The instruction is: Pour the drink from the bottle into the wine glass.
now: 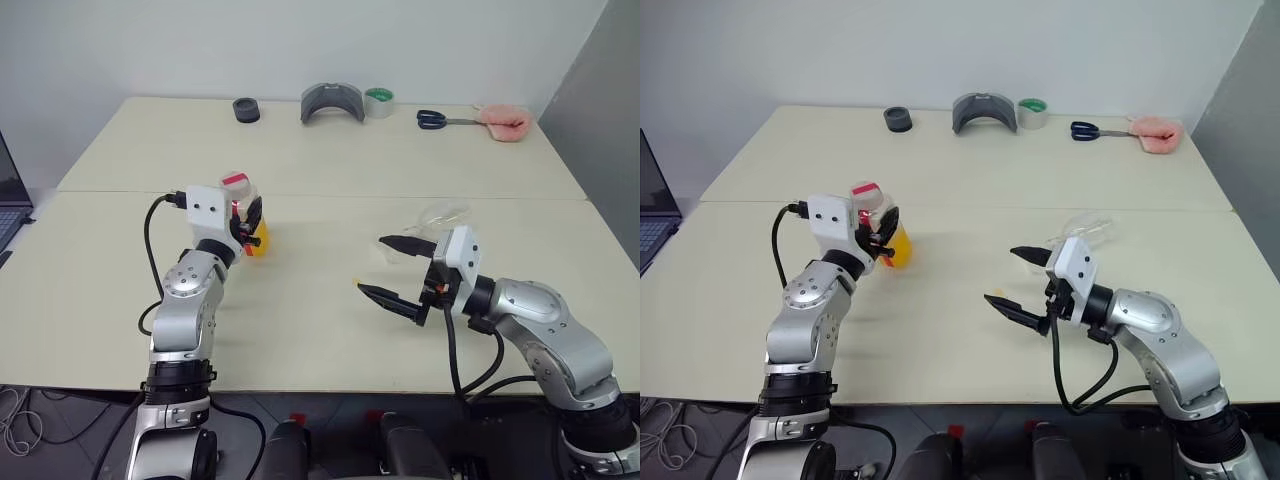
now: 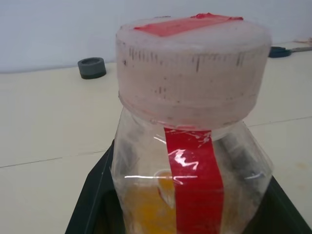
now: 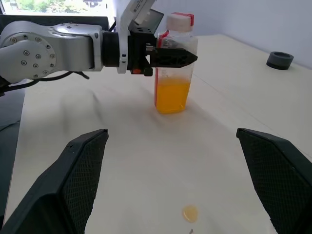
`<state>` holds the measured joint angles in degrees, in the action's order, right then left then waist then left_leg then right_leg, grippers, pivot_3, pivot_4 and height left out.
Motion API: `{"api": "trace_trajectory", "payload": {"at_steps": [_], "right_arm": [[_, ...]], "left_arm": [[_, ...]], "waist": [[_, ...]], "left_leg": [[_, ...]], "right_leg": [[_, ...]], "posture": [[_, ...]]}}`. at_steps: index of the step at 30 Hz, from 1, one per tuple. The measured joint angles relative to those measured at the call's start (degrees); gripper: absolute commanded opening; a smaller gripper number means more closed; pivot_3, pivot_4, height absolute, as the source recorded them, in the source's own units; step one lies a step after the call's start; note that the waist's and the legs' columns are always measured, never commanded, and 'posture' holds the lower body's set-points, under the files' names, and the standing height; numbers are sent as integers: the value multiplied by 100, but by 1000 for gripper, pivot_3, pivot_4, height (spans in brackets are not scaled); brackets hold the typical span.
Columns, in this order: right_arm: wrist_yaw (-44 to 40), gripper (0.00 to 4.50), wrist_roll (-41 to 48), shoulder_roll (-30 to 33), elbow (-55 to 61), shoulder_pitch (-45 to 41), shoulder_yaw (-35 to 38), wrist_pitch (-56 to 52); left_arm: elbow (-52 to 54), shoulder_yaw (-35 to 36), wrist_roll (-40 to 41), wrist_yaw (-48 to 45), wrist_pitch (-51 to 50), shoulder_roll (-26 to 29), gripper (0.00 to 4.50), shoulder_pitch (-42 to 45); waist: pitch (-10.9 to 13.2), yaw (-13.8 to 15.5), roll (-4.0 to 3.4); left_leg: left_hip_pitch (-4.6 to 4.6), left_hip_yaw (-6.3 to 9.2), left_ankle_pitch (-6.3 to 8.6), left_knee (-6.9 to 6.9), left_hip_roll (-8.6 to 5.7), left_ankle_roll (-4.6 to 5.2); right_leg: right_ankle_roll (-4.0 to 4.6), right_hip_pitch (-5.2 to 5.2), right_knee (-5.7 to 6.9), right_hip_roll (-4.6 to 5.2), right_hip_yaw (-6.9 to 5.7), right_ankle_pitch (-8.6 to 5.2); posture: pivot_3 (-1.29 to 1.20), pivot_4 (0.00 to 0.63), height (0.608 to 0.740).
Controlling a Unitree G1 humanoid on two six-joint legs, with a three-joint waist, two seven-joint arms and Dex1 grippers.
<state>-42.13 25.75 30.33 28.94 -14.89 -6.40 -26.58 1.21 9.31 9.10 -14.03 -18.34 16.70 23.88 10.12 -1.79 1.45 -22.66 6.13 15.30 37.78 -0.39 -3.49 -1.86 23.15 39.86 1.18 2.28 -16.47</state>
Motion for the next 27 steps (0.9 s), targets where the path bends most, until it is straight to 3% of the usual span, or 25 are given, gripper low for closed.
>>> {"api": "trace_trajectory", "payload": {"at_steps": [10, 17, 22, 27], "right_arm": [[173, 4500, -148, -181, -14, 13, 14, 99], [603, 4500, -306, -234, 60, 475, 92, 98], [1120, 4500, -350, -336, 495, 753, 399, -88], [1270, 4500, 155, -350, 944, 738, 752, -500]], "left_arm": [[103, -47, 378, -645, 15, 18, 1796, -110], [82, -347, 631, -1399, 15, 138, 1796, 1], [-366, -912, 764, -2616, 154, 312, 1796, 542], [-963, -1479, 741, -3596, 523, 324, 1796, 1024]], "waist": [[0, 0, 0], [0, -3, -1], [0, 6, 0], [1, -18, -1]], "left_leg": [[-1, 0, 0, 0, -1, 0], [-2, 0, 0, 0, 0, 0], [-8, 0, 0, 4, -5, -1], [-5, 1, 0, 1, -1, 0]], "right_leg": [[0, 0, 0, 0, 0, 0], [0, 2, 1, -1, 0, 0], [0, 2, -1, -1, -1, 0], [0, 2, 1, -6, -1, 0]], "posture": [[0, 150, 740], [0, 150, 740], [0, 150, 740], [0, 150, 740]]}}
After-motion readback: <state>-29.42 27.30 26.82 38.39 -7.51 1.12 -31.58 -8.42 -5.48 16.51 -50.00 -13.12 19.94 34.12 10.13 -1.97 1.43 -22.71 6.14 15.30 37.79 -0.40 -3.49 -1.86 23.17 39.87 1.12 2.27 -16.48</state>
